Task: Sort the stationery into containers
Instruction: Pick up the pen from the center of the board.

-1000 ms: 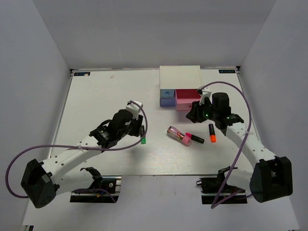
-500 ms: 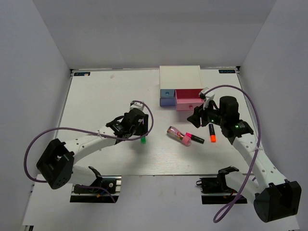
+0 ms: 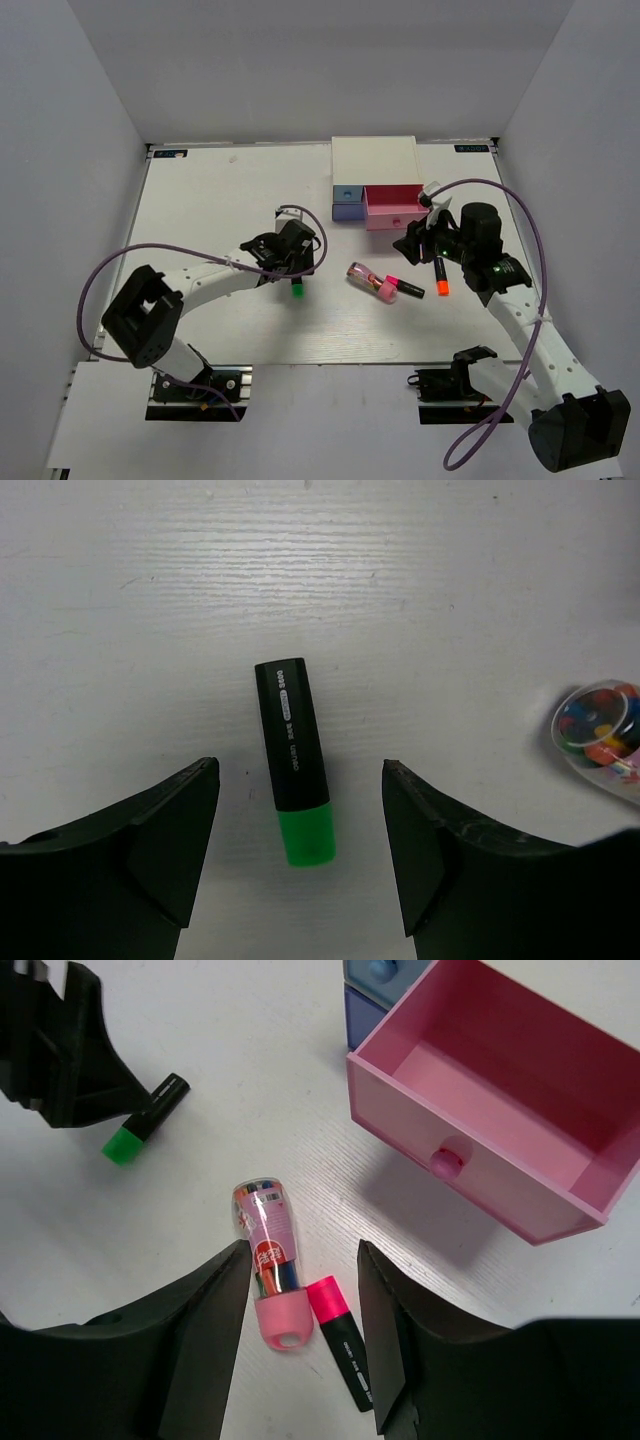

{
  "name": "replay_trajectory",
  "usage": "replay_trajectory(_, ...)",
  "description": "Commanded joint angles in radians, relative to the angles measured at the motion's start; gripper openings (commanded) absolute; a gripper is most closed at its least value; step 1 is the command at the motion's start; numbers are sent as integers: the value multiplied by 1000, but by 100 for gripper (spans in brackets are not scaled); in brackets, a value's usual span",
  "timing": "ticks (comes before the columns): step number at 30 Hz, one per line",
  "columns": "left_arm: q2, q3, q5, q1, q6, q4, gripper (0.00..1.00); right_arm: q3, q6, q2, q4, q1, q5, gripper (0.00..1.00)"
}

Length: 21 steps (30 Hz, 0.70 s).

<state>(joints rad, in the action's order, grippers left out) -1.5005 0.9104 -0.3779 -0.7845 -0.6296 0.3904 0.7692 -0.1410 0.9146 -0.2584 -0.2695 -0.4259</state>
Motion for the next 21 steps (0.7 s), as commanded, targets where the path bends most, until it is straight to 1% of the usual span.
replay_trajectory(1,-49,73,-41,-4,-41,31,76,-10,1,-32,45,1,12,53)
replay_trajectory(4,-105,99,-50,-4,-61,59,76,-11,3,-45,48,1,13,53)
replay_trajectory(7,-127,123,-70,-4,-70,85,75,-15,4,-54,53,1,13,53)
replay_trajectory(16,-202,114,-79,-4,-81,65,73,-22,7,-72,61,0,16,53)
replay_trajectory(21,-233,114,-61,-4,-81,54,69,-22,11,-77,61,4,18,53)
